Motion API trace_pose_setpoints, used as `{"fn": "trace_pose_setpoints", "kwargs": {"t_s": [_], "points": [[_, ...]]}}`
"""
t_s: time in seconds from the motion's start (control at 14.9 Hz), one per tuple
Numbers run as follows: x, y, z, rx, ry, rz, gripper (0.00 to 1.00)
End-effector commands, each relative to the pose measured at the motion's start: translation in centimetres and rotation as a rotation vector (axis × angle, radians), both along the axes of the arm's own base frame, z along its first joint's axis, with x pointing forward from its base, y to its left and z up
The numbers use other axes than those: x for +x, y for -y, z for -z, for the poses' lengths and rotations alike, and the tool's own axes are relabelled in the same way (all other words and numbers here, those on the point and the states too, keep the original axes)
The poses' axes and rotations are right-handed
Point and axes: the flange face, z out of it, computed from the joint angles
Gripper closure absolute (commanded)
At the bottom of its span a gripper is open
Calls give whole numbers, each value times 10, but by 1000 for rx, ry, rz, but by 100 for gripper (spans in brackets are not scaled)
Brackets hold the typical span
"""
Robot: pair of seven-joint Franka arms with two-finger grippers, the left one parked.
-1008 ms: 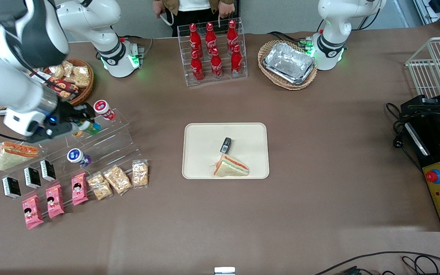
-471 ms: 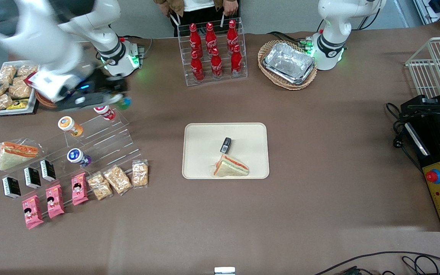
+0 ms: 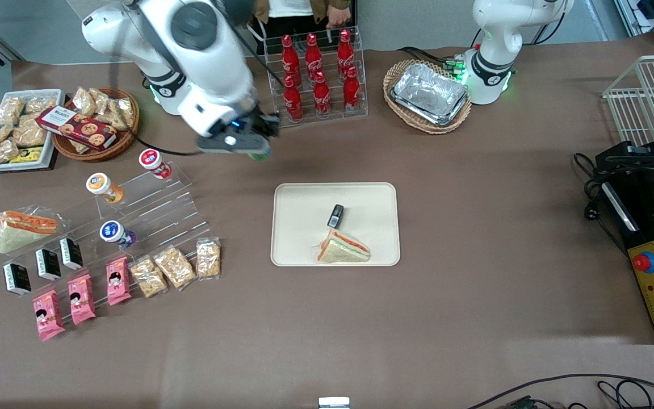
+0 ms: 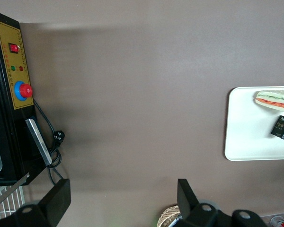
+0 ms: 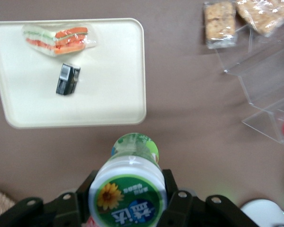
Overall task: Place green gum on tray
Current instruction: 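Lift the green gum bottle and carry it toward the cream tray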
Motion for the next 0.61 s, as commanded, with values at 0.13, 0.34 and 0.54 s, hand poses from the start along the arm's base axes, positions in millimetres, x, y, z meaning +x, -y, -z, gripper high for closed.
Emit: {"fn": "trace_pose_setpoints", "kwargs": {"t_s": [0.13, 0.34, 0.54], "points": [[-1, -44, 122, -33, 100, 21, 72], [-8, -37, 181, 10, 149, 7, 72], [-7, -34, 224, 12, 144, 2, 72]]}}
